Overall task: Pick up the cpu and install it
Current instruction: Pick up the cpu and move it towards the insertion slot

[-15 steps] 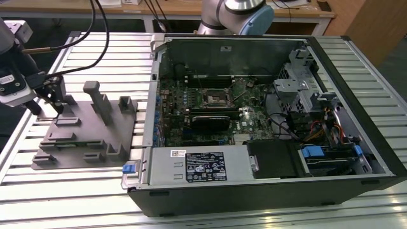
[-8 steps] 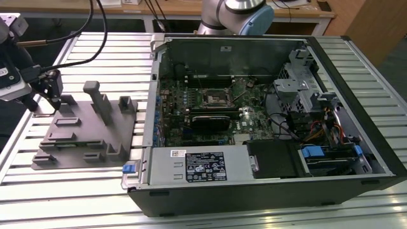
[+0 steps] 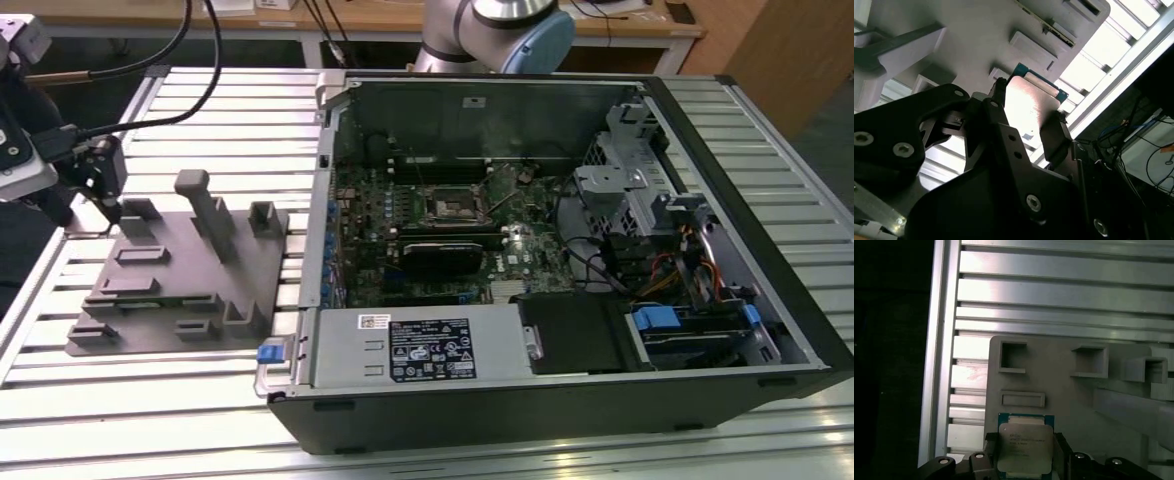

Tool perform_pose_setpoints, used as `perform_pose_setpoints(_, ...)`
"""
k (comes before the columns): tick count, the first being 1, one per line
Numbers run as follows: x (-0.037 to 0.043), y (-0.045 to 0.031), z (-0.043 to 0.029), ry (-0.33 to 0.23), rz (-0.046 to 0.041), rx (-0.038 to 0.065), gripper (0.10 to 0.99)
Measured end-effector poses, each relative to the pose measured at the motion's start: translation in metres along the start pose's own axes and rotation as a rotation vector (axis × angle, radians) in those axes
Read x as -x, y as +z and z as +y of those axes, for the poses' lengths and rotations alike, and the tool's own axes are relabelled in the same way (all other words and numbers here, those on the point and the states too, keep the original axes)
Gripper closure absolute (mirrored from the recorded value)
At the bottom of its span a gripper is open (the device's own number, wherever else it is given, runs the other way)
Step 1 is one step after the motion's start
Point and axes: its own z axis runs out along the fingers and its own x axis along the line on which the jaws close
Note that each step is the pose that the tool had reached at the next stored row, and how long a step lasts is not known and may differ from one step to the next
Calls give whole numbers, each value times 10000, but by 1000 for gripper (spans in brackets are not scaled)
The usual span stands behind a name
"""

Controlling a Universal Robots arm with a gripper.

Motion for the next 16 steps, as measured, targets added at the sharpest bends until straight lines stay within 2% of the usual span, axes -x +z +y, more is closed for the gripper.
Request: perform_pose_setpoints(16,0,-252,11,0,0,0,561)
